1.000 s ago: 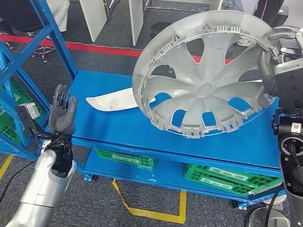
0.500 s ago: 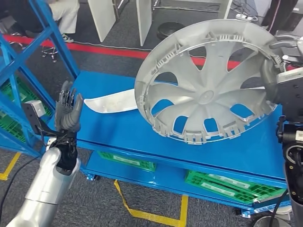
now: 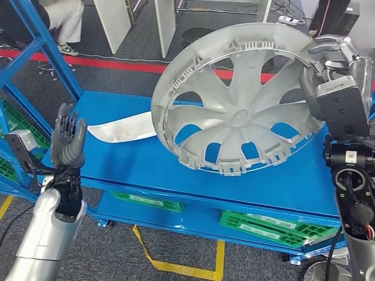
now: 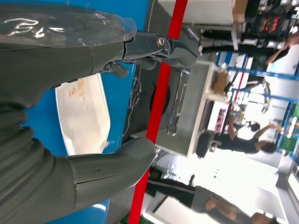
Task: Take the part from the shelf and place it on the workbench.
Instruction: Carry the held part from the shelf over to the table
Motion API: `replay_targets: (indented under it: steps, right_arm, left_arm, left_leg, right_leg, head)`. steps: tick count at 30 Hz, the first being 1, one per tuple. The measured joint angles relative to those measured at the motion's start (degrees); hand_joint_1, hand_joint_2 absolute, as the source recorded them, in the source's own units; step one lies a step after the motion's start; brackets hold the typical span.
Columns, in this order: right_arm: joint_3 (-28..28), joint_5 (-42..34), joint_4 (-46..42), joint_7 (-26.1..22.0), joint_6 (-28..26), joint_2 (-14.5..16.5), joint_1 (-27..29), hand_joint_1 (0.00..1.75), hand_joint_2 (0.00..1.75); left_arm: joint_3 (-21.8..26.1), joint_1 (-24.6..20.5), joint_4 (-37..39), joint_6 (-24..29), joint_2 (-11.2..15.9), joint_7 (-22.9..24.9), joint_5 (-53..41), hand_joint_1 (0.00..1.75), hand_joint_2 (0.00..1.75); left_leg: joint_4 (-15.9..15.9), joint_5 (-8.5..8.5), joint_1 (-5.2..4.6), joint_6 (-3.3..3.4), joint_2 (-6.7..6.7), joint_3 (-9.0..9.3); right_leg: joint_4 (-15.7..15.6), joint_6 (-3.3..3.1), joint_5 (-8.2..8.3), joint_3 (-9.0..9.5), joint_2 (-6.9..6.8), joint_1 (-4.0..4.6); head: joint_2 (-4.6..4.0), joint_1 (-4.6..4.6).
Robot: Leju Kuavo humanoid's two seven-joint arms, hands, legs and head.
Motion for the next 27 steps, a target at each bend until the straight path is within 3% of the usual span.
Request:
replay_targets:
  steps: [3, 4, 6, 7, 8, 9, 12, 14, 16, 18, 20, 22, 23, 24, 25, 27]
  right_arm:
    - [0.0, 0.0, -0.1, 0.0, 0.0, 0.0, 0.1, 1.75, 1.75]
    - [0.0, 0.0, -0.2, 0.0, 0.1, 0.0, 0.1, 1.75, 1.75]
    - [0.0, -0.1, -0.3, -0.1, 0.1, 0.0, 0.2, 1.75, 1.75]
    - [0.0, -0.1, -0.3, -0.1, 0.1, 0.0, 0.4, 1.75, 1.75]
    - [0.0, -0.2, -0.3, 0.0, 0.1, 0.0, 0.6, 1.75, 1.75]
    - [0.0, -0.2, -0.3, 0.0, 0.1, 0.0, 0.7, 1.75, 1.75]
    - [0.0, -0.2, -0.3, 0.0, 0.1, 0.0, 0.7, 1.75, 1.75]
    - [0.0, -0.2, -0.4, 0.0, 0.1, 0.0, 0.8, 1.75, 1.75]
    - [0.1, -0.1, -0.4, 0.0, 0.1, 0.0, 0.8, 1.75, 1.75]
    - [0.1, -0.1, -0.5, 0.0, 0.1, 0.0, 0.8, 1.75, 1.75]
    - [0.1, -0.1, -0.5, 0.0, 0.1, 0.0, 0.7, 1.75, 1.75]
    - [0.1, -0.1, -0.6, 0.0, 0.1, 0.0, 0.7, 1.75, 1.75]
    - [0.1, -0.2, -0.6, 0.0, 0.2, 0.0, 0.8, 1.75, 1.75]
    - [0.1, -0.3, -0.6, 0.0, 0.3, 0.0, 0.8, 1.75, 1.75]
    - [0.2, -0.5, -0.6, 0.0, 0.5, 0.0, 0.8, 1.75, 1.75]
    - [0.4, -1.1, -0.7, 0.1, 1.0, 0.0, 0.8, 1.75, 1.75]
  left_arm:
    - [0.0, 0.0, -0.1, -0.1, 0.0, 0.0, 0.0, 0.0, 1.75]
    - [0.0, -0.1, -0.1, -0.1, -0.1, 0.0, 0.0, 0.0, 1.75]
    - [0.0, -0.1, -0.1, -0.3, -0.1, 0.0, 0.0, 0.0, 1.75]
    - [0.0, 0.0, -0.1, -0.3, -0.1, 0.0, 0.0, 0.0, 1.75]
    - [0.0, 0.1, -0.1, -0.3, -0.1, 0.0, 0.0, 0.0, 1.75]
    - [0.0, 0.2, -0.1, -0.4, -0.1, 0.0, 0.0, 0.0, 1.75]
    - [0.0, 0.2, -0.1, -0.4, -0.2, 0.0, 0.0, 0.0, 1.75]
    - [0.0, 0.2, -0.1, -0.4, -0.2, 0.0, 0.0, 0.0, 1.75]
    - [0.0, 0.3, -0.1, -0.4, -0.2, 0.0, 0.0, 0.0, 1.75]
    - [0.0, 0.2, -0.2, -0.4, -0.1, 0.0, 0.0, 0.0, 1.75]
    - [0.0, 0.1, -0.2, -0.4, -0.1, 0.0, 0.0, 0.0, 1.75]
    - [0.0, 0.2, -0.3, -0.4, -0.1, 0.0, 0.0, 0.0, 1.75]
    - [0.0, 0.4, -0.3, -0.4, -0.1, 0.0, 0.0, 0.0, 1.75]
    - [0.0, 0.5, -0.3, -0.4, -0.1, 0.0, 0.0, 0.0, 1.75]
    - [0.0, 0.5, -0.3, -0.4, -0.1, 0.0, 0.0, 0.0, 1.75]
    - [0.0, 0.4, -0.3, -0.4, 0.0, 0.0, 0.0, 0.0, 1.75]
  left_leg:
    - [-1.4, 0.48, 0.52, -0.1, -0.45, 0.84]
    - [-1.8, 0.64, 0.81, -0.09, -0.54, 1.18]
    - [-2.0, 0.66, 0.99, 0.01, -0.77, 1.4]
    - [-1.9, 0.62, 1.02, 0.01, -0.93, 1.42]
    - [-1.9, 0.55, 1.07, -0.04, -1.12, 1.45]
    - [-1.8, 0.44, 1.15, -0.15, -1.35, 1.49]
    - [-1.0, -0.12, 1.31, -0.82, -2.04, 1.46]
    - [-0.5, -0.18, 1.24, -1.39, -2.38, 0.97]
    - [-0.5, 0.07, 1.18, -1.92, -2.69, 0.66]
    - [0.6, -0.72, 1.21, -2.45, -2.51, 0.23]
    - [6.0, -3.6, 1.38, -3.07, -1.88, -2.38]
    - [14.1, -6.72, 1.63, -3.54, -1.44, -6.58]
    - [16.6, -7.19, 1.75, -3.66, -1.33, -7.95]
    - [16.7, -6.57, 1.84, -3.68, -1.24, -8.19]
    - [14.2, -4.93, 1.89, -3.61, -1.12, -7.1]
    - [5.4, -1.16, 1.79, -3.28, -0.54, -2.75]
  right_leg:
    - [1.2, 0.76, -1.2, -0.52, -0.14, 0.02]
    - [3.7, 1.03, -2.59, -1.58, 0.0, 0.02]
    - [11.4, 1.49, -6.13, -5.09, 0.22, -0.28]
    - [14.8, 1.72, -7.21, -6.76, 0.22, -0.44]
    - [16.4, 1.92, -7.26, -7.67, 0.21, -0.62]
    - [15.7, 2.09, -6.17, -7.48, 0.22, -0.8]
    - [4.5, 2.41, -0.39, -2.42, 0.77, -1.25]
    - [0.4, 2.07, 0.46, -0.35, 1.38, -1.25]
    - [-0.1, 1.44, 0.29, -0.07, 1.39, -1.19]
    - [-0.5, 0.79, 0.53, 0.23, 1.08, -1.41]
    - [-0.8, 0.22, 0.69, 0.44, 0.69, -1.62]
    - [-0.8, 0.0, 0.66, 0.42, 0.33, -1.64]
    - [-0.8, -0.02, 0.64, 0.43, 0.18, -1.64]
    - [-0.8, -0.01, 0.62, 0.45, 0.04, -1.65]
    - [-0.8, 0.03, 0.59, 0.5, -0.09, -1.66]
    - [-0.8, 0.29, 0.43, 0.63, -0.31, -1.54]
  head:
    - [0.0, -0.07]
    - [0.0, 0.19]
    - [0.0, 0.93]
    - [-0.01, 1.24]
    - [-0.01, 1.48]
    - [-0.01, 1.7]
    - [-0.01, 2.51]
    - [0.0, 2.75]
    - [0.0, 2.6]
    - [0.0, 2.36]
    - [0.0, 1.77]
    - [0.0, 1.08]
    - [0.0, 0.81]
    - [0.0, 0.58]
    - [0.0, 0.35]
    - [0.0, -0.19]
